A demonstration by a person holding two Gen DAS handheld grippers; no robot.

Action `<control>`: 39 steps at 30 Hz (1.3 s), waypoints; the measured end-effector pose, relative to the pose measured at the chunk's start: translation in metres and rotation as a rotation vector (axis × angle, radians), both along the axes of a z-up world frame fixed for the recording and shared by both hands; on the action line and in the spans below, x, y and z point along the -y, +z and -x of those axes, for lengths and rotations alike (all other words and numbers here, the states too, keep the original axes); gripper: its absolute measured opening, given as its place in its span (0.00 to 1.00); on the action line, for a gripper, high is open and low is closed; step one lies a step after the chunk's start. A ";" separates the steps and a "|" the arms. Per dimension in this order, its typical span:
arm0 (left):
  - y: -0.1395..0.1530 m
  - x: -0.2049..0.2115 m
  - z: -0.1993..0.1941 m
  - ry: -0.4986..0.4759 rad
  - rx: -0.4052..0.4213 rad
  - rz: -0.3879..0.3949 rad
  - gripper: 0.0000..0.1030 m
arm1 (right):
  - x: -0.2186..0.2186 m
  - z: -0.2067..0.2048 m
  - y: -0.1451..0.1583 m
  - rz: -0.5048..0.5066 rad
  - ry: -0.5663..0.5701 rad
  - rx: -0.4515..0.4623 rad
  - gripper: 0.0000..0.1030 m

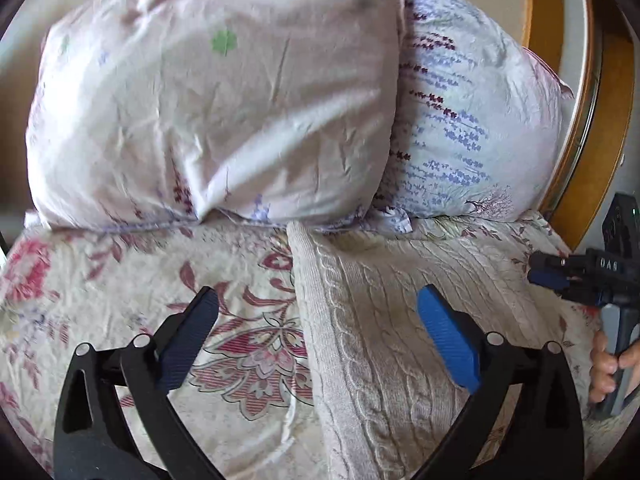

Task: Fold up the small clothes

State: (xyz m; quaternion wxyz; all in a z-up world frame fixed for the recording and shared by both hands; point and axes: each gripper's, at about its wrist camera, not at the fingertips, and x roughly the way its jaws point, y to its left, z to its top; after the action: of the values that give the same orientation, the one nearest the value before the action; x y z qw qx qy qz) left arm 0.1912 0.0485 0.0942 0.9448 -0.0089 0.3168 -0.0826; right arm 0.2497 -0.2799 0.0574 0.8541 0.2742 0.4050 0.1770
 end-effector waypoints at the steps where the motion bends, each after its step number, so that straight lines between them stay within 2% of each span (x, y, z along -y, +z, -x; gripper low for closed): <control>1: 0.004 0.006 0.004 -0.006 0.012 -0.040 0.98 | -0.001 -0.005 0.000 -0.013 0.004 -0.014 0.57; 4: 0.003 0.024 0.015 -0.055 0.000 -0.115 0.98 | -0.012 -0.013 -0.007 -0.016 0.029 -0.062 0.55; 5: 0.001 0.029 0.016 -0.060 -0.004 -0.135 0.98 | -0.019 -0.017 -0.015 -0.003 0.035 -0.081 0.34; 6: -0.002 0.033 0.017 -0.057 -0.007 -0.158 0.98 | -0.025 -0.018 -0.019 -0.006 0.053 -0.098 0.20; 7: -0.006 0.036 0.018 -0.050 -0.011 -0.183 0.98 | -0.028 -0.018 -0.023 -0.006 0.057 -0.108 0.19; 9: -0.011 0.037 0.018 -0.043 -0.018 -0.206 0.98 | -0.024 -0.014 -0.018 -0.006 0.029 -0.069 0.15; 10: -0.013 0.035 0.019 -0.044 -0.021 -0.204 0.98 | -0.019 -0.012 -0.014 0.011 -0.002 -0.053 0.08; 12: -0.014 0.030 0.019 -0.039 -0.024 -0.193 0.98 | -0.009 -0.012 -0.010 -0.001 -0.043 -0.055 0.08; 15: -0.015 0.022 0.020 -0.028 -0.030 -0.171 0.98 | -0.005 -0.021 -0.021 0.022 -0.067 -0.109 0.08; 17: -0.017 0.020 0.021 -0.018 -0.038 -0.172 0.98 | -0.013 -0.022 -0.028 0.074 -0.071 -0.128 0.08; 19: -0.021 0.019 0.023 0.003 -0.052 -0.201 0.98 | -0.016 -0.021 -0.026 0.095 -0.068 -0.118 0.09; 21: -0.024 0.018 0.028 0.019 -0.052 -0.240 0.98 | -0.011 -0.014 -0.020 0.053 -0.046 -0.101 0.12; 22: -0.025 0.016 0.032 0.023 -0.047 -0.254 0.98 | -0.007 -0.008 -0.016 0.025 -0.036 -0.093 0.20; 23: -0.025 0.015 0.036 0.023 -0.043 -0.263 0.98 | -0.003 -0.001 -0.013 0.004 -0.025 -0.087 0.33; 25: -0.026 0.010 0.042 0.028 -0.044 -0.263 0.98 | 0.007 0.017 -0.016 -0.025 -0.015 -0.066 0.46; 26: -0.027 0.008 0.044 0.030 -0.048 -0.257 0.98 | 0.009 0.025 -0.018 -0.016 0.002 -0.038 0.46; 29: -0.029 0.003 0.048 0.035 -0.064 -0.240 0.98 | 0.006 0.039 -0.028 -0.027 0.036 -0.049 0.46; 30: -0.029 0.003 0.049 0.038 -0.065 -0.241 0.98 | 0.001 0.040 -0.032 -0.019 0.051 -0.055 0.42; 31: -0.030 0.003 0.051 0.042 -0.065 -0.246 0.98 | -0.005 0.041 -0.036 0.008 0.063 -0.057 0.19; 32: -0.031 0.004 0.052 0.046 -0.066 -0.253 0.98 | -0.010 0.040 -0.039 0.056 0.056 -0.060 0.16; 33: -0.031 0.005 0.054 0.051 -0.067 -0.261 0.98 | -0.011 0.040 -0.040 0.081 0.036 -0.056 0.15; 36: -0.032 0.005 0.060 0.056 -0.066 -0.270 0.98 | -0.005 0.035 -0.043 0.067 -0.029 -0.071 0.13; 39: -0.033 0.004 0.065 0.060 -0.073 -0.267 0.98 | -0.004 0.030 -0.050 0.067 -0.047 -0.100 0.14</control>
State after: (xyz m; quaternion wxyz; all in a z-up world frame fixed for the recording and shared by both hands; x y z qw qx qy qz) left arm 0.1258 0.0443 0.0607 0.9275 0.1045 0.3587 -0.0112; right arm 0.2193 -0.2761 0.0072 0.8455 0.2633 0.4462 0.1294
